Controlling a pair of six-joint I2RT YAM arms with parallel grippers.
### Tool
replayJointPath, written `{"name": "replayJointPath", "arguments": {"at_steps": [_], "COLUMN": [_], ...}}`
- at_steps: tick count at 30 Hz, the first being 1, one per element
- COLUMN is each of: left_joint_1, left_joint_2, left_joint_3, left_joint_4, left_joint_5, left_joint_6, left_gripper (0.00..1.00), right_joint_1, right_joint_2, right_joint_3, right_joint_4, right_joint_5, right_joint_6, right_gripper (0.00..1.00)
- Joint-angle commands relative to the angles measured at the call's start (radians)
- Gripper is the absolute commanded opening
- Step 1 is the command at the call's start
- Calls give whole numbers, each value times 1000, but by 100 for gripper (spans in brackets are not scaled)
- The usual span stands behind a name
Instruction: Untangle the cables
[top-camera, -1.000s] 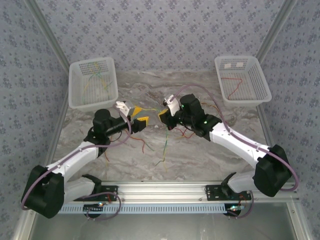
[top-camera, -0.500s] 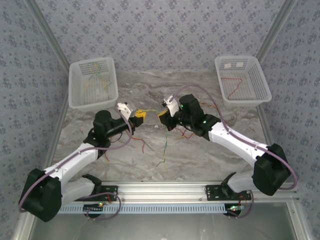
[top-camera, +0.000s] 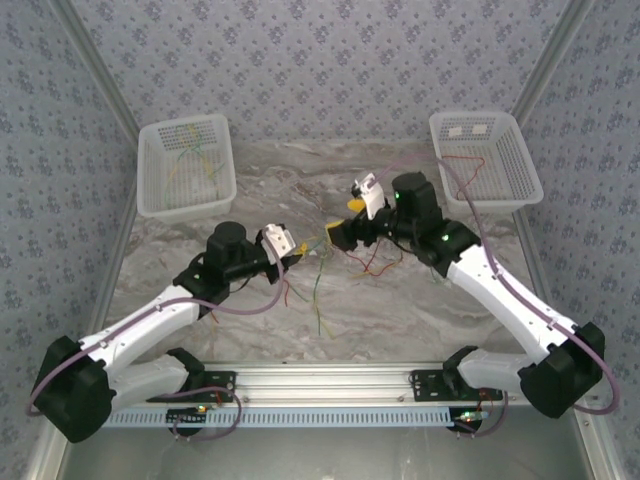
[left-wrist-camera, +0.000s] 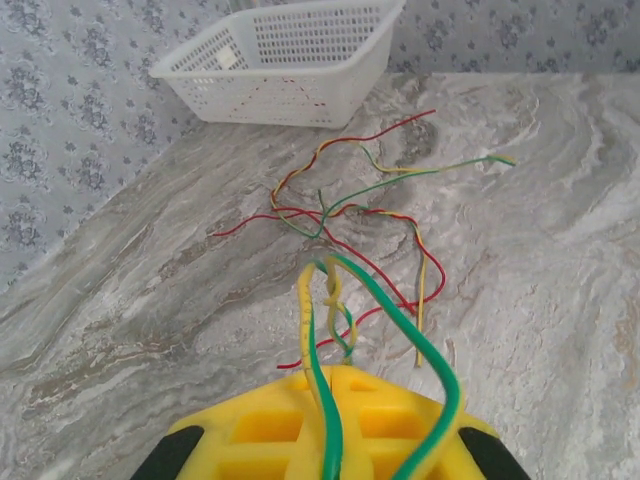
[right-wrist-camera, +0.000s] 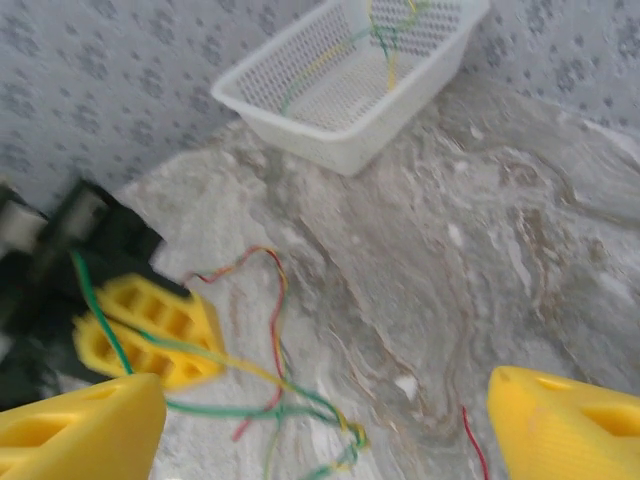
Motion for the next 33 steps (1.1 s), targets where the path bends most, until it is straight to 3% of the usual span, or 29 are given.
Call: {"name": "replayJointPath", "arguments": {"at_steps": [1, 3, 5, 9, 16, 21, 24, 28, 29, 33], "left_joint_1": [-23, -36, -49, -70, -73, -73, -72, -72, -73, -72], "left_joint_2": [21, 27, 25, 18, 24, 17, 21, 30, 27, 19], "left_joint_3": [57, 75, 85, 99, 94, 91, 90, 88, 82, 75], "left_joint_4": [-53, -61, -54, -36, 8, 10, 25, 27, 35, 29], "left_joint_5": [-7, 7, 30, 60, 94, 71, 77, 64, 65, 44], "left_joint_6": [83, 95, 99, 108, 86, 85, 77, 74, 70, 63], "left_gripper": [0, 0, 0, 0, 0, 0, 0, 0, 0, 0], "right_joint_1": [-7, -22, -40, -94, -80, -40, -13, -11, -12, -33], "right_joint_2": [83, 136, 199, 375, 554, 542, 531, 548, 541, 487], "right_joint_3": [91, 130, 186, 337, 485, 434, 382, 381, 370, 315], "right_joint_4": [-148, -164, -209, -379, -729, -705, -581, -575, -549, -437], "right_joint_5": [-186, -260, -338, -542, -844, -831, -778, -793, -779, -719], "right_joint_6": [-18, -19, -45, -128, -520, -554, -452, -443, -420, -324], "right_gripper": [78, 79, 86, 81, 81, 80, 64, 13, 7, 0]}}
